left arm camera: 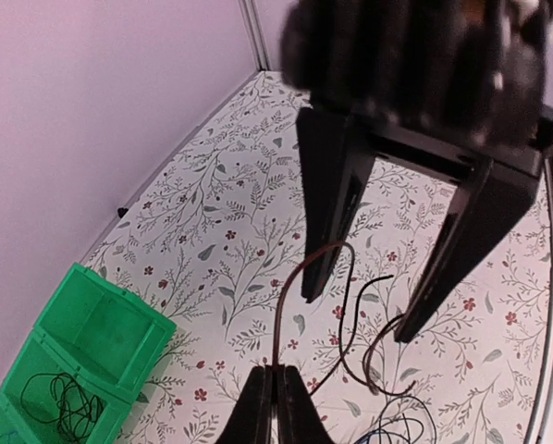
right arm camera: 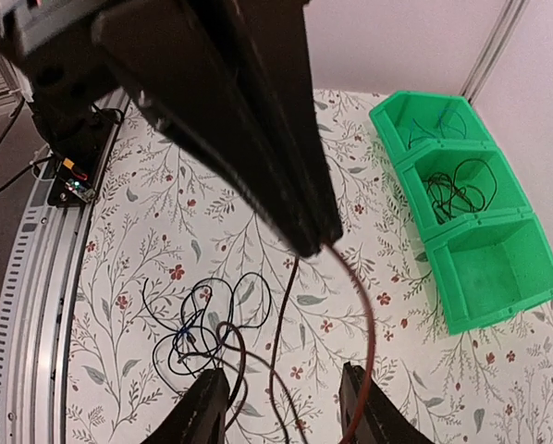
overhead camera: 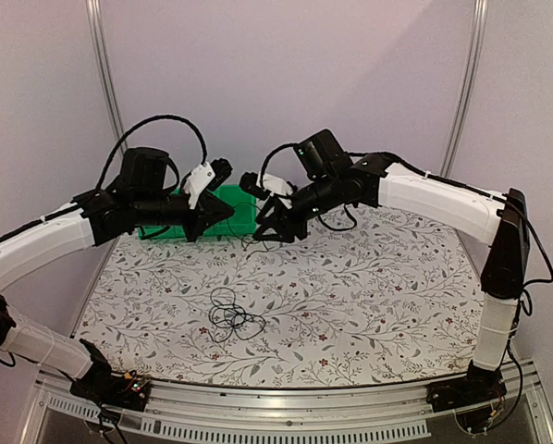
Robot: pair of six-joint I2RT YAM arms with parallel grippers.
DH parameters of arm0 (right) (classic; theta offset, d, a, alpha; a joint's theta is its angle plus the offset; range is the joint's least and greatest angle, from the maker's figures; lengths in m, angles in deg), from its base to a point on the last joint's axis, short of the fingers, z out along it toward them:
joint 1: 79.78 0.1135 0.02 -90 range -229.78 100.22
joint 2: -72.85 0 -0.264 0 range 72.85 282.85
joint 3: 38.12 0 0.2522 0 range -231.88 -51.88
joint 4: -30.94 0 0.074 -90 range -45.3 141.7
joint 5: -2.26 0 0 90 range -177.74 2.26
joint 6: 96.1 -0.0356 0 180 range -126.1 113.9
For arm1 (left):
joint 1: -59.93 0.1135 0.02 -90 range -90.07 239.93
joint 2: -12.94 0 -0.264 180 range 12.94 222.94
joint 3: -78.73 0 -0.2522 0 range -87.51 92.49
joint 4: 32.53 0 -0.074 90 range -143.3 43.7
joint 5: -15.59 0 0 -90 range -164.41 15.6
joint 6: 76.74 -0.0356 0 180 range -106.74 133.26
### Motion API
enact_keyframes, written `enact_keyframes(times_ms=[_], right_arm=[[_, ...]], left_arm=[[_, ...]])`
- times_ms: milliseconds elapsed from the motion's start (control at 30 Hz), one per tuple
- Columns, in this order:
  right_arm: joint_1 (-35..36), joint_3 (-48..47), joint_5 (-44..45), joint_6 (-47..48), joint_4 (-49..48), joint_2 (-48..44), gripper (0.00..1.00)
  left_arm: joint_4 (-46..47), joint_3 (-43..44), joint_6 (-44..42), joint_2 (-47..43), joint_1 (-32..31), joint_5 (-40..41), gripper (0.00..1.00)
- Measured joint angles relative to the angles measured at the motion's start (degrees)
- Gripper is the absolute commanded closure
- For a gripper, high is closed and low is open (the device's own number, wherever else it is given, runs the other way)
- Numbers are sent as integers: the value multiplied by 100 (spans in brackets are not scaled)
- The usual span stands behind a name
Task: Untangle the cables
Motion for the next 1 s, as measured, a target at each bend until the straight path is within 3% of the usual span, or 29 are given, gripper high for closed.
enact_keyframes(times_ms=[167,333,667,1000], right_arm=[[-221,970,175,9,2,-68,51],[-448,1545,494,131,90,-278,51],[-474,1788,807,210,-66,-693,50],[-452,1934,822,251,-74,-706,50]], left_arm=[[111,-15,190,85,302,577,100],[66,149,575,719,758,1329,100],[-111,949,1696,1943,1537,2643,100],[-144,2339,1864,3318,1873,3488,100]])
